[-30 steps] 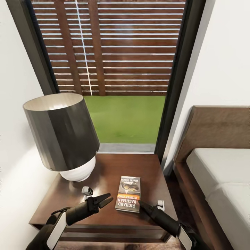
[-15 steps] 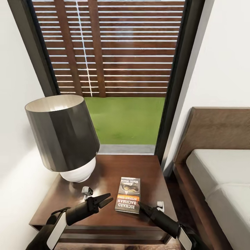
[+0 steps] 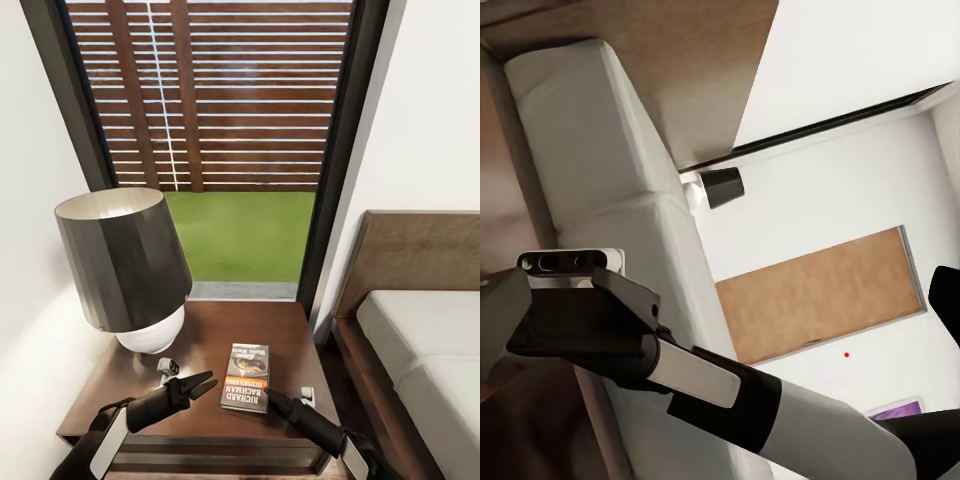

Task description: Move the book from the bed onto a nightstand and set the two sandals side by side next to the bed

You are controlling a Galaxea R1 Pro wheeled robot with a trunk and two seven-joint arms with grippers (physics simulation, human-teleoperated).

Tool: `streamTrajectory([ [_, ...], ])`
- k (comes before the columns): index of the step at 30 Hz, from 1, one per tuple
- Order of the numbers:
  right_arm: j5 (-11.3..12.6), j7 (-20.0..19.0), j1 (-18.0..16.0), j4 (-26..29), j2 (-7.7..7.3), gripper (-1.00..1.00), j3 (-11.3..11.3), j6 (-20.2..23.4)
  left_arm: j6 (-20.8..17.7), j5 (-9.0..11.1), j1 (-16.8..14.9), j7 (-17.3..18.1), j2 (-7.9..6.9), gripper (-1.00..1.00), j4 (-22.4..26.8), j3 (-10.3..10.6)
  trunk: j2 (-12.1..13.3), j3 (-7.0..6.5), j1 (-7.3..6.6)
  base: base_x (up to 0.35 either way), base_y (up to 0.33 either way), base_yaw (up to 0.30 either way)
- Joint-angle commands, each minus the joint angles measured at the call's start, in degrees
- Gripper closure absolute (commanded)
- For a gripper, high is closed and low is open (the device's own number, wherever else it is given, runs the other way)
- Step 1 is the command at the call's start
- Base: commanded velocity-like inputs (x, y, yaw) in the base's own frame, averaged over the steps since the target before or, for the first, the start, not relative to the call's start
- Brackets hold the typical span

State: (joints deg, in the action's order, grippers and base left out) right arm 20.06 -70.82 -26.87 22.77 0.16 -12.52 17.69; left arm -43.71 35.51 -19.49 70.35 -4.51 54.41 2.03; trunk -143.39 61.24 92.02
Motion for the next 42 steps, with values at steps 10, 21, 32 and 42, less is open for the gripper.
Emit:
streamTrajectory([
  [10, 0.2, -0.1, 0.0, 0.0, 0.02, -1.00, -0.1, 0.6, -0.5, 0.4, 0.0, 0.0, -0.06, -1.00, 0.0, 0.2, 0.1, -1.50, -0.19, 0.000, 0.000, 0.000],
  [21, 0.2, -0.2, 0.0, 0.0, 0.02, -1.00, -0.1, 0.6, -0.5, 0.4, 0.0, 0.0, -0.06, -1.00, 0.0, 0.1, 0.1, -2.17, -0.27, 0.000, 0.000, 0.000],
  [32, 0.2, -0.2, 0.0, 0.0, 0.02, -1.00, -0.1, 0.6, -0.5, 0.4, 0.0, 0.0, -0.06, -1.00, 0.0, 0.2, 0.1, -2.17, -0.27, -0.091, 0.000, 0.000],
  [42, 0.2, -0.2, 0.0, 0.0, 0.02, -1.00, -0.1, 0.5, -0.5, 0.4, 0.0, 0.0, -0.06, -1.00, 0.0, 0.1, 0.1, -2.17, -0.27, -0.321, 0.000, 0.000],
])
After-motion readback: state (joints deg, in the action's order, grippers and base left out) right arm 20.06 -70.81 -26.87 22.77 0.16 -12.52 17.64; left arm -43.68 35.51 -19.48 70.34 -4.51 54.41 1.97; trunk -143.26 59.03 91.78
